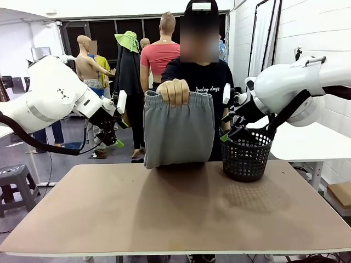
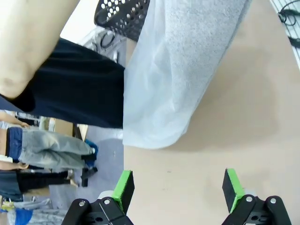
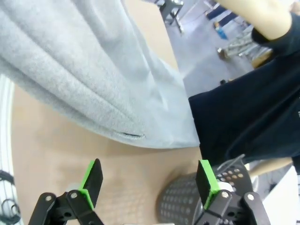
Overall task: Fold the training pants.
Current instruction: Grab both ends of the Training pants handed by a person.
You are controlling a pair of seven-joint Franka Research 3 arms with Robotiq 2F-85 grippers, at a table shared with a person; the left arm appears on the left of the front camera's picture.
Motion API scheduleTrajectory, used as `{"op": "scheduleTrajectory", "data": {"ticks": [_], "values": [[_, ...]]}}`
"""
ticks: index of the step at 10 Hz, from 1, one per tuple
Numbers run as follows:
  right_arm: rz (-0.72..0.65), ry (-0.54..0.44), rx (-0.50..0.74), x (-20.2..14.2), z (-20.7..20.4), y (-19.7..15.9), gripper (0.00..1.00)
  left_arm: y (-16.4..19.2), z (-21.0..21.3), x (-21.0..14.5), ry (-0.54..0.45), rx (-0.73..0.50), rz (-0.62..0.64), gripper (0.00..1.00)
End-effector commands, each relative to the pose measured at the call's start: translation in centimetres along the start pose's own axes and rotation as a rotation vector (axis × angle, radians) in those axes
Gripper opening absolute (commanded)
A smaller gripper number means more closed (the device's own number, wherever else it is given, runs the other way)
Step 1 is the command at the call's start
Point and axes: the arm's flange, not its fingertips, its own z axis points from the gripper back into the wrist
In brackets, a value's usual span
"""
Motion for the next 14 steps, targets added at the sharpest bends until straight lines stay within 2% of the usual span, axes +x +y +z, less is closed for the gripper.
{"op": "scheduleTrajectory", "data": {"ticks": [1, 6, 8, 14], "values": [[-0.008, -0.085, -0.008, -0.5, -1.7, -0.5, 1.00, 1.2, -1.7, -0.7, -0.139, 0.033, -0.024, 1.00], [-0.039, -0.154, 0.042, -1.9, -3.0, 0.6, 1.00, 2.1, -3.7, -0.2, -0.263, 0.009, -0.079, 1.00], [-0.018, -0.242, 0.037, -1.8, -3.7, 1.2, 1.00, 2.2, -4.1, 0.1, -0.321, 0.015, -0.073, 1.00], [0.004, -0.331, 0.001, -1.8, -4.2, 1.9, 1.00, 1.0, -4.9, 1.2, -0.578, -0.049, -0.032, 1.00]]}}
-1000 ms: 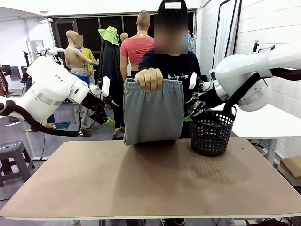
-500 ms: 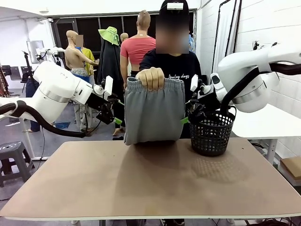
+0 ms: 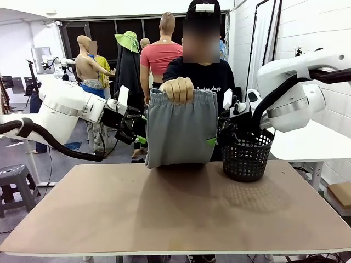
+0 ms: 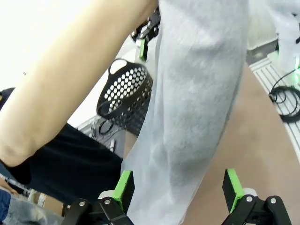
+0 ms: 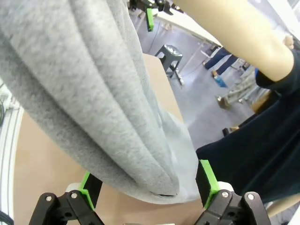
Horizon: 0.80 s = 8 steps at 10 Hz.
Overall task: Fold the training pants.
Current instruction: Grab both ends of the Training pants handed by a person.
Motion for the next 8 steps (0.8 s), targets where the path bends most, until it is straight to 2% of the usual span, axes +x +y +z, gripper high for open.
{"op": "scheduleTrajectory", "data": {"ticks": [1, 4, 6, 8], "values": [[0.022, -0.034, -0.011, -0.3, -0.7, -0.2, 1.00, 0.1, -0.5, -0.1, -0.074, 0.023, 0.029, 1.00], [0.044, -0.085, -0.007, 0.5, -0.1, 0.0, 1.00, -0.8, -1.3, 0.5, -0.130, 0.078, 0.110, 1.00], [0.042, -0.149, 0.035, 0.9, 0.3, -0.1, 1.00, -1.0, -1.6, 0.7, -0.137, 0.119, 0.118, 1.00], [0.042, -0.212, 0.064, 1.1, 0.5, -0.2, 1.00, -1.1, -1.9, 1.2, -0.179, 0.103, 0.099, 1.00]]}}
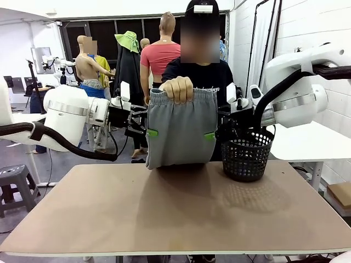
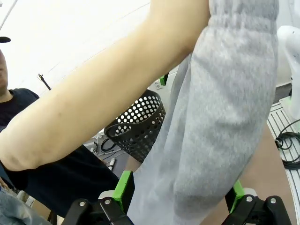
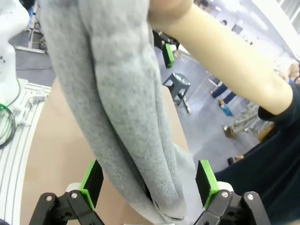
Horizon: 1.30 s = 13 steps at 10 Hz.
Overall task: Fold the training pants.
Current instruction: Grab both ends of the Training pants handed by a person.
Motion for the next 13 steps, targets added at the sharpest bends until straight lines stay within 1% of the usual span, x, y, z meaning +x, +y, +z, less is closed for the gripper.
{"op": "scheduleTrajectory", "data": {"ticks": [1, 5, 6, 8, 10, 13], "values": [[0.014, -0.089, 0.015, -0.3, 0.1, -0.5, 1.00, -0.6, 0.0, 0.2, -0.054, -0.002, -0.032, 1.00], [-0.013, -0.218, 0.103, 0.7, 0.3, -0.8, 1.00, -1.5, 0.5, 1.8, -0.145, -0.019, -0.005, 1.00], [-0.013, -0.237, 0.097, 0.8, 0.2, -1.0, 1.00, -1.5, 0.7, 1.9, -0.173, -0.013, 0.015, 1.00], [-0.029, -0.290, 0.117, 1.0, -0.1, -1.0, 1.00, -1.5, 0.5, 2.0, -0.185, 0.017, 0.056, 1.00], [-0.032, -0.321, 0.115, 1.3, -0.5, -1.4, 1.00, -1.3, 0.0, 1.8, -0.206, 0.029, 0.098, 1.00], [-0.066, -0.312, 0.130, 0.9, -1.6, -1.7, 1.00, -1.0, -1.2, 1.6, -0.224, 0.005, 0.126, 1.00]]}}
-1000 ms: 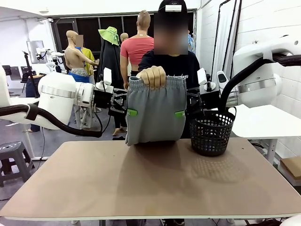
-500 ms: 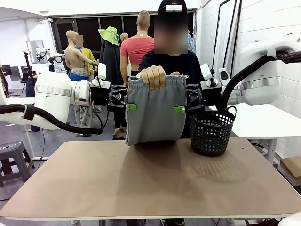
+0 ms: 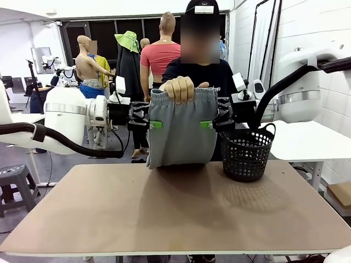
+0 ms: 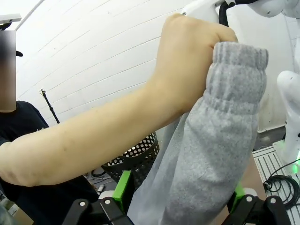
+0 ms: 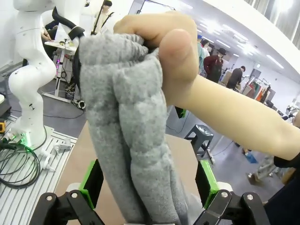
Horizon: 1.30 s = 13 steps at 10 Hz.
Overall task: Fold the training pants.
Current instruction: Grab both ends of the Training pants handed by a person.
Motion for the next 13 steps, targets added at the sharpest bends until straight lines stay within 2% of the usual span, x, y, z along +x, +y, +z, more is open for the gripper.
{"op": "scheduleTrajectory", "data": {"ticks": [1, 3, 7, 10, 13], "values": [[-0.004, -0.028, -0.004, -0.5, -0.8, -0.9, 1.00, 0.5, -0.9, -0.1, -0.043, -0.025, 0.045, 1.00], [-0.017, -0.050, 0.025, -0.7, -1.0, -1.3, 1.00, 0.6, -1.4, -0.1, -0.078, -0.083, 0.082, 1.00], [-0.031, -0.067, 0.066, -0.6, -1.4, -2.2, 1.00, -0.8, -1.5, 0.7, -0.064, -0.166, 0.100, 1.00], [-0.029, -0.092, 0.085, 0.0, -1.5, -2.3, 1.00, -1.4, -2.0, 0.7, -0.070, -0.142, 0.089, 1.00], [-0.055, -0.079, 0.101, 0.0, -1.4, -2.0, 0.47, -1.1, -2.6, 0.5, -0.089, -0.093, 0.084, 0.41]]}}
